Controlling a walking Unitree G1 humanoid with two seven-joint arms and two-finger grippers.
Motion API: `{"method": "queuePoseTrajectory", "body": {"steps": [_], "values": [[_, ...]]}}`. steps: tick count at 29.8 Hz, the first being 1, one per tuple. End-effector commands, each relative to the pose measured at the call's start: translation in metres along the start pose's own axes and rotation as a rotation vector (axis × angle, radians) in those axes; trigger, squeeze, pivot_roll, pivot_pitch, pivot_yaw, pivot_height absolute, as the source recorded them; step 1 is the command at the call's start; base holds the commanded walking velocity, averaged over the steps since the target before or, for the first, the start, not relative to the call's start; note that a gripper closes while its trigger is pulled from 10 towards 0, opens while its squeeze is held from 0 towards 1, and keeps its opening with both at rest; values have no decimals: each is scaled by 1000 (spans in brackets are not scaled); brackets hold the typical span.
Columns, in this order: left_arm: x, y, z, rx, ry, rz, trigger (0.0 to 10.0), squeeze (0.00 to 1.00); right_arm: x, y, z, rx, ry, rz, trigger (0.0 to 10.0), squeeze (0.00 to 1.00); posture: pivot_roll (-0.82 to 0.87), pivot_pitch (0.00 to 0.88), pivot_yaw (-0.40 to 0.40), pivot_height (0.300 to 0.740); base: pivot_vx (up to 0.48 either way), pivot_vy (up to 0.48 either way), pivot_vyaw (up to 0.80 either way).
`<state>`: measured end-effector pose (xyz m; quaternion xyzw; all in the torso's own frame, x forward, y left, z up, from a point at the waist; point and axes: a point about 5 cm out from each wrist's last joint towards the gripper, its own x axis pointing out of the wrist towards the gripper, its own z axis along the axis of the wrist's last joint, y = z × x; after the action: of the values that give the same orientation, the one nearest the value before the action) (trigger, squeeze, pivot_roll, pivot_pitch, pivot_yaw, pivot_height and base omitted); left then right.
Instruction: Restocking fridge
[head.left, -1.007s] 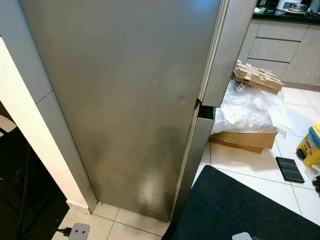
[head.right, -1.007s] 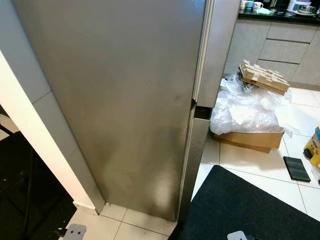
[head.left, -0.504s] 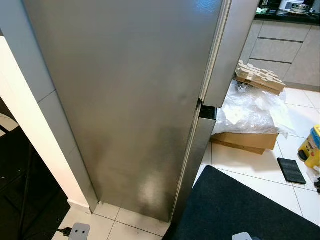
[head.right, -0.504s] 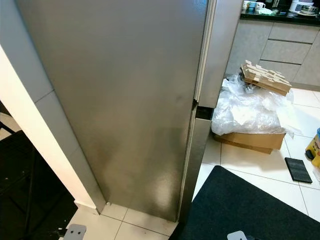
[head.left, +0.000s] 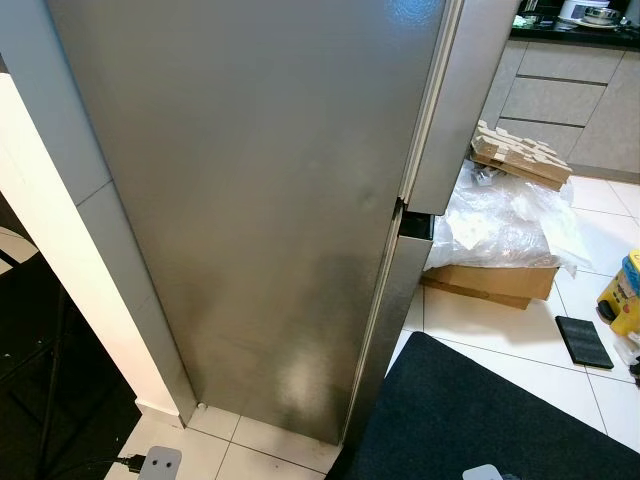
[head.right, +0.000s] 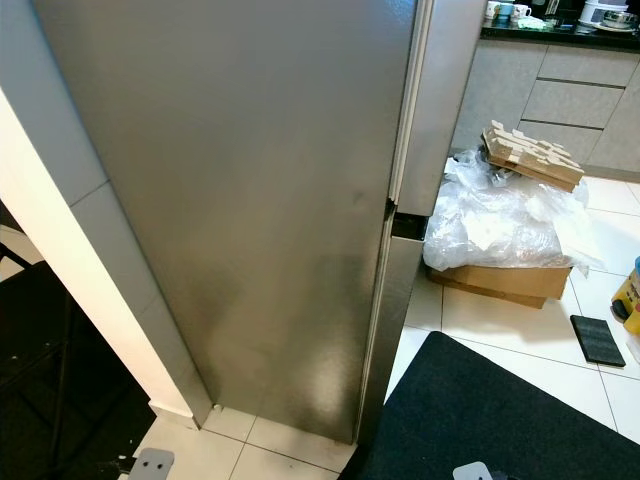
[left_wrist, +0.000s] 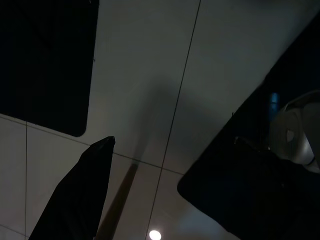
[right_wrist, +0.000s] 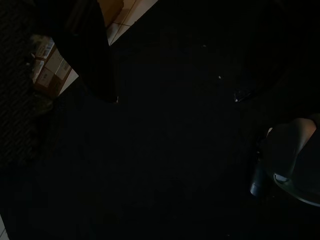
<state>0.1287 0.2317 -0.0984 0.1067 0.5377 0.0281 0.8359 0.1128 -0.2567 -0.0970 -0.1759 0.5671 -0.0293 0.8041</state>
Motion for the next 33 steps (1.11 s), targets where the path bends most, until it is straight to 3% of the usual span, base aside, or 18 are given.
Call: {"method": "queuePoseTrajectory", "body": {"steps": [1, 33], "values": [[0, -3, -4, -5, 21, -3, 10000, 0, 0, 3, 0, 15, 0, 7, 10000, 0, 46, 0, -4, 740, 0, 480, 0], [0, 4, 0, -4, 1, 17, 10000, 0, 0, 6, -1, 16, 1, 11, 10000, 0, 47, 0, 6, 740, 0, 26, 0]]}}
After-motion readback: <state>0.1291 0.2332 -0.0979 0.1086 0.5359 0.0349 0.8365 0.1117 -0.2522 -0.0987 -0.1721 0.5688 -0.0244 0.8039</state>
